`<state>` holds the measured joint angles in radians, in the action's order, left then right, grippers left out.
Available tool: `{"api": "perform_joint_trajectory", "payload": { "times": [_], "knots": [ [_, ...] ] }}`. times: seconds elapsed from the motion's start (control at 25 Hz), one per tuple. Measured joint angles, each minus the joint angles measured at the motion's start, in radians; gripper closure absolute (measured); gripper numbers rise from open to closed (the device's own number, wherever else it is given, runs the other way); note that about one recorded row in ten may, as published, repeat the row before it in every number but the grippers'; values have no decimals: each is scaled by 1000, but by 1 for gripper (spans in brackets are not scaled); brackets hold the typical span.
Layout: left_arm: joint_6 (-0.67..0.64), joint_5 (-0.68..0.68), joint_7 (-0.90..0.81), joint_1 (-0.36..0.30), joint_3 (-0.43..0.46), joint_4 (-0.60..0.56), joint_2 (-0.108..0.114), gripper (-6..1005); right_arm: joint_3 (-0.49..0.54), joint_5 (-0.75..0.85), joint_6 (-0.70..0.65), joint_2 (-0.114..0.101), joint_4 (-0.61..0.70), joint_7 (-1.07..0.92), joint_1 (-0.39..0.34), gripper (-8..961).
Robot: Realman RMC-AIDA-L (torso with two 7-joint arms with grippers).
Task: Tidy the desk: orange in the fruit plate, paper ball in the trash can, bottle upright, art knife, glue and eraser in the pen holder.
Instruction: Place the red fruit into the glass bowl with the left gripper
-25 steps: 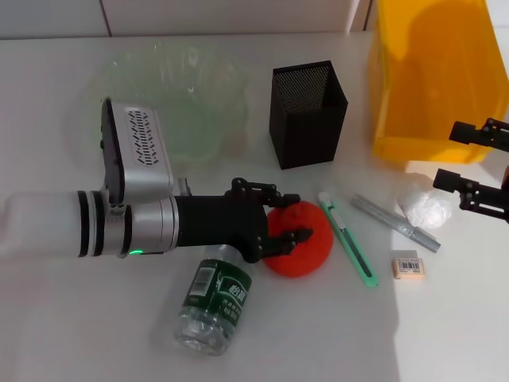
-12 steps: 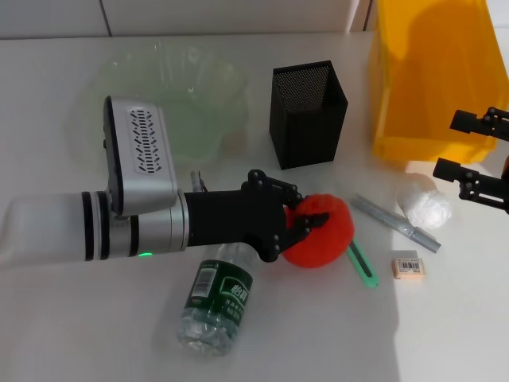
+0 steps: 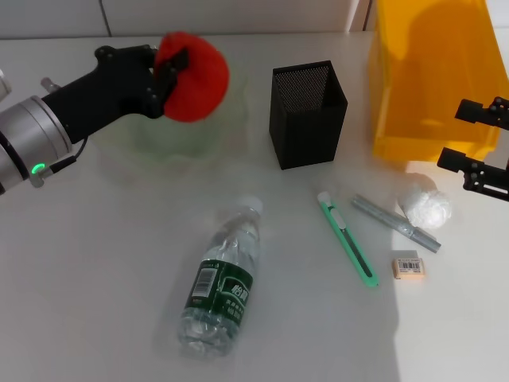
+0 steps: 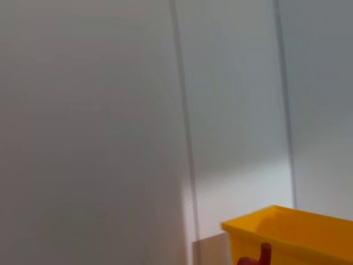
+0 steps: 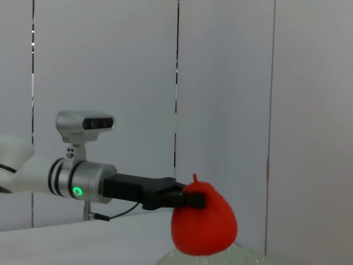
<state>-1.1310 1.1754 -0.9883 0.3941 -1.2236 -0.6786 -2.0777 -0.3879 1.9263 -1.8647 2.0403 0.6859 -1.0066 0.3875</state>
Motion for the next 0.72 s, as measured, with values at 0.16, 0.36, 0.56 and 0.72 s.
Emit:
{"api": "perform_joint_trajectory", "payload": {
  "times": [0.16, 0.36, 0.56, 0.72],
  "knots": [
    [69, -91, 42, 35, 27, 94, 8, 877, 0, -4, 0, 5, 0, 0, -1, 270],
    [151, -107, 162, 91, 44, 193, 1, 917, -1, -4, -1, 7, -5, 0, 1, 270],
    [161, -155, 151, 115, 48, 241, 3, 943, -6, -4, 7, 10, -10, 0, 6, 270],
    [157, -176, 164, 104, 44, 231, 0, 941, -7, -3, 8, 12, -11, -7, 7, 271]
  ]
}}
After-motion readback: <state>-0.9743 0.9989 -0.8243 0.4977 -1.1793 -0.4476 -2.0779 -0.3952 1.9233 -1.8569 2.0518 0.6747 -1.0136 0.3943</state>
